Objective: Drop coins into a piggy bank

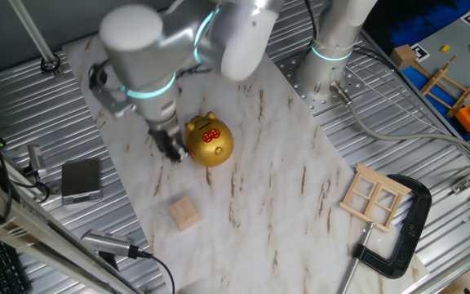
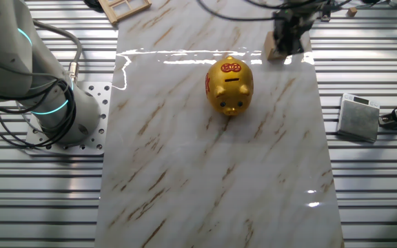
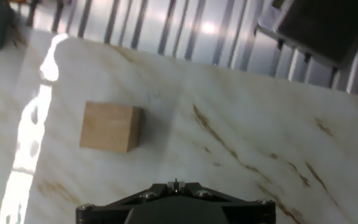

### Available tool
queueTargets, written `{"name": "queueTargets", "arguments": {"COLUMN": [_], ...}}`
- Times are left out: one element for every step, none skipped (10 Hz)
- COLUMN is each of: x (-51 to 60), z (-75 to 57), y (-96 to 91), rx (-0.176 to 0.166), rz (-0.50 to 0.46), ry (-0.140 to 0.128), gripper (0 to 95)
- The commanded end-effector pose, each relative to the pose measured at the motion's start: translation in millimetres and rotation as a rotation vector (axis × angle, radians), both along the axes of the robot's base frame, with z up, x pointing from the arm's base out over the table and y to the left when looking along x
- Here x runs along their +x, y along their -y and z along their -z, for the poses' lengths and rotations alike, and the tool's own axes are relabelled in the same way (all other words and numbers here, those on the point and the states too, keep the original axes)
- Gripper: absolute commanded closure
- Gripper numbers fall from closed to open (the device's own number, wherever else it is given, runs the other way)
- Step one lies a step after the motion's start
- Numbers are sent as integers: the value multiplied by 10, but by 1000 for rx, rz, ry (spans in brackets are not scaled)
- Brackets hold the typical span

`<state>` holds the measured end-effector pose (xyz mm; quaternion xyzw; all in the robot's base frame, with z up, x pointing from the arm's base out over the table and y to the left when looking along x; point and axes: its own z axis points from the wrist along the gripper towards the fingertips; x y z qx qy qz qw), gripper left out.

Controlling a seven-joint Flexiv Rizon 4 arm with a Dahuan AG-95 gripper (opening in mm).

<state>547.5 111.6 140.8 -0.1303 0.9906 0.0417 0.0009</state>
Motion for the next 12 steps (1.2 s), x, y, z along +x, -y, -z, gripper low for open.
{"name": "queueTargets", "arguments": {"x": [-135, -220, -254, -254, -254, -254, -254, -254, -254, -248, -347, -431], "z": [-58, -86, -95, -95, -95, -95, -95, -95, -95, -60, -30, -6], "y": [156, 228, 253, 253, 253, 253, 253, 253, 253, 265, 315, 357], "rx": [-1, -2, -10, -18, -48, -55, -47, -38, -38, -37, -47, -49], "rz": [-17, -21, -18, -18, -17, -22, -22, -10, -7, -9, -15, -17], "ry": [-10, -13, -15, -15, -11, -7, -6, -11, -11, -12, -31, -32], "gripper": [950, 950, 950, 950, 950, 950, 950, 950, 950, 950, 950, 950]}}
